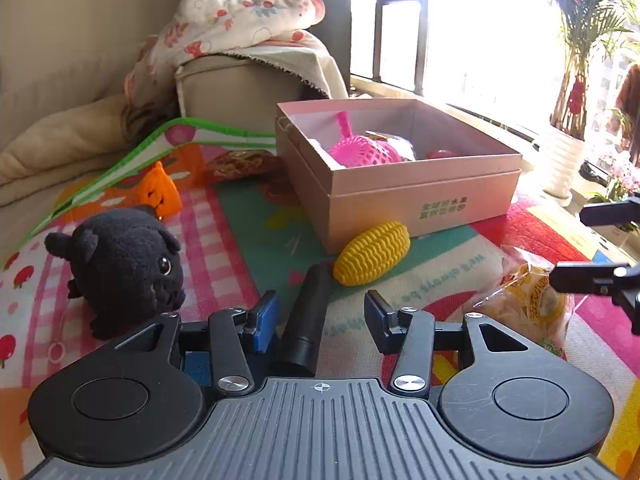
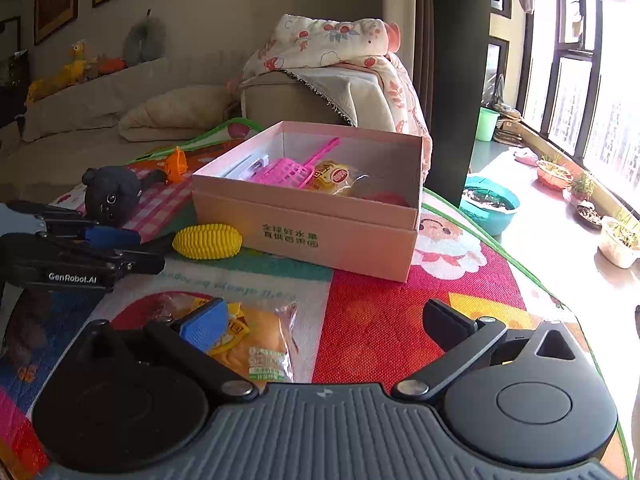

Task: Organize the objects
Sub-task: 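Grasp the packaged bun lying on the mat with the left tool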

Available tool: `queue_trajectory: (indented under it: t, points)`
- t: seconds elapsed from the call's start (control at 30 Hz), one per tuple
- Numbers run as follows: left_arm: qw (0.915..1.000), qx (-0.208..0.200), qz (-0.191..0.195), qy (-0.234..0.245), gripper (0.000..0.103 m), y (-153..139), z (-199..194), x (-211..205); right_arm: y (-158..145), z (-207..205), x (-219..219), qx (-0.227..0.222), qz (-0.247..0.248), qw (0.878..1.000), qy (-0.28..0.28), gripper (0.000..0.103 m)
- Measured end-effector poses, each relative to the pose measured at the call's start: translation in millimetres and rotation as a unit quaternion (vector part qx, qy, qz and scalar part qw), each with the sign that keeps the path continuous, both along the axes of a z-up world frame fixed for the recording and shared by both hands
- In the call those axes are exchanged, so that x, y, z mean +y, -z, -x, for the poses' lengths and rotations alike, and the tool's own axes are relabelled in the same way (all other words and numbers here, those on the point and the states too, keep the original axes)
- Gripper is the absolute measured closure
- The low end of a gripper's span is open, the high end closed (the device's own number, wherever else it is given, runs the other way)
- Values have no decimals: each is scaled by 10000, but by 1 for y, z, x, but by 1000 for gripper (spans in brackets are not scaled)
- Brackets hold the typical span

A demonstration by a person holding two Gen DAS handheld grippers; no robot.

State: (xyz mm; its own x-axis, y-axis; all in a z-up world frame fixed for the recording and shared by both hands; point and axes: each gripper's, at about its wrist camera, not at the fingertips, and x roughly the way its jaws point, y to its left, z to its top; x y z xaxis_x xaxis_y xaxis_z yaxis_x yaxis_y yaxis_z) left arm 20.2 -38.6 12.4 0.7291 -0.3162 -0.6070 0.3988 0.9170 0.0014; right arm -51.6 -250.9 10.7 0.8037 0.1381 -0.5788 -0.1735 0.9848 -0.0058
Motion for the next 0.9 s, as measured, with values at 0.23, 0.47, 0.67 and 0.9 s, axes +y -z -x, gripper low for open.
queue_trajectory:
  t: [0.23, 0.47, 0.67, 0.9]
  points:
    - [9973, -352, -283, 573, 51, -11, -3, -35, 14, 13, 5, -201, -318, 9991, 204, 0]
    - [9955, -309, -234, 860, 52, -20, -3, -50, 10, 29, -4, -716, -559, 9949, 436, 0]
    - [9752, -107, -76, 2210, 51, -19, 34, -61, 7, 31, -29, -801, -1145, 9845, 1056, 0]
    - [9681, -331, -612, 2407, 45, -3, 46, -84, 12, 22, -41, -553, -1489, 9804, 1163, 0]
